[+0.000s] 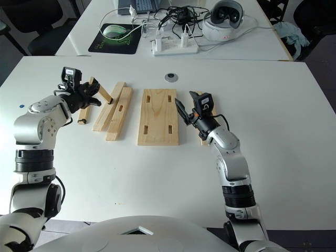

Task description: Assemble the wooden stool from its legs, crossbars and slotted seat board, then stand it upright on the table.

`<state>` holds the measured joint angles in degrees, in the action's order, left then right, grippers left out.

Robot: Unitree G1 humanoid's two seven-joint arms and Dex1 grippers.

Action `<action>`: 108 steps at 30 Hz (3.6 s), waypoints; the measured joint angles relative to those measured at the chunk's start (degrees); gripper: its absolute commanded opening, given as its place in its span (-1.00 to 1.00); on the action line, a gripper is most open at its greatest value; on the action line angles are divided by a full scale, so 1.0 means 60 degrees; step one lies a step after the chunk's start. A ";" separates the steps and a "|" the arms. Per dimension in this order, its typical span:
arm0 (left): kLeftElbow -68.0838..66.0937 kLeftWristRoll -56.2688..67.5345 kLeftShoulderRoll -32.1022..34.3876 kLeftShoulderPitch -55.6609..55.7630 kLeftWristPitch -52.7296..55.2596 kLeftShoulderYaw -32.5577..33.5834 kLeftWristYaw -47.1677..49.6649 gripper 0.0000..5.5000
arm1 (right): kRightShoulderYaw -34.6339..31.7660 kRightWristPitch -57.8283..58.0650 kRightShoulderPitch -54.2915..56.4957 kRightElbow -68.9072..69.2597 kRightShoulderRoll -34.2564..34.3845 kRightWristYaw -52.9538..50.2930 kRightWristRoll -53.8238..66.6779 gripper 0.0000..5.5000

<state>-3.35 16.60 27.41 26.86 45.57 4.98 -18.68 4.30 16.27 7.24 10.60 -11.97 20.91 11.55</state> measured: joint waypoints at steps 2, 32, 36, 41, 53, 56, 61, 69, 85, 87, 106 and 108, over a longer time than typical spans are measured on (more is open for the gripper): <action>-0.0085 -0.0018 0.0030 0.0063 -0.0009 -0.0051 -0.0054 -0.84 | 0.0000 -0.0001 0.0000 0.0000 0.0000 -0.0015 0.0000 0.06; -0.3463 -0.0969 0.0464 0.2251 -0.1187 -0.1094 -0.1927 -0.84 | 0.0402 -0.0163 -0.0281 -0.0015 0.0460 -0.0336 -0.0338 0.06; -0.3863 -0.1104 0.0479 0.2488 -0.1382 -0.1201 -0.2127 -0.84 | 0.0493 -0.0199 -0.0301 -0.0023 0.0516 -0.0333 -0.0341 0.06; -0.4242 -0.1262 0.0470 0.2717 -0.1547 -0.1308 -0.2286 -0.84 | 0.0569 -0.0208 -0.0386 -0.0039 0.0595 -0.0323 -0.0348 0.06; -0.4513 -0.1341 0.0413 0.2815 -0.1722 -0.1144 -0.2225 -0.84 | 0.0608 -0.0236 -0.0524 -0.0275 0.0591 -0.0255 -0.0355 0.06; -0.4408 -0.1341 0.0375 0.2740 -0.1719 -0.1076 -0.2184 -0.74 | 0.0616 -0.0258 -0.0527 -0.0288 0.0591 -0.0228 -0.0355 0.06; -0.4601 -0.1463 0.0200 0.1943 -0.1245 -0.1152 -0.2148 -0.48 | 0.0634 -0.0294 -0.0527 -0.0314 0.0580 -0.0170 -0.0356 0.06; -0.4479 -0.1617 0.0148 0.1817 -0.1401 -0.1066 -0.2134 -0.10 | 0.0671 -0.0312 -0.0541 -0.0340 0.0592 -0.0119 -0.0356 0.06; -0.3838 -0.1826 0.0311 0.0885 -0.1136 -0.1015 -0.2165 0.70 | 0.0658 -0.0217 -0.0641 -0.0281 0.0428 0.0009 -0.0344 0.06; -0.3786 -0.1827 0.0280 0.0846 -0.1098 -0.1013 -0.2163 0.72 | 0.0658 -0.0188 -0.0638 -0.0275 0.0402 0.0033 -0.0343 0.06; -0.4638 -0.1623 0.0128 0.0759 -0.1133 -0.0685 -0.2228 0.10 | 0.0662 0.0214 -0.0498 -0.0007 0.0375 0.0068 -0.0346 0.06; -0.4591 -0.1616 0.0119 0.0744 -0.1087 -0.0666 -0.2229 -0.01 | 0.0662 0.0228 -0.0493 -0.0007 0.0375 0.0067 -0.0348 0.06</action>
<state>-30.90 6.91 28.13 31.32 39.05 0.98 -32.05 8.28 17.64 4.29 10.56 -9.72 21.31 9.47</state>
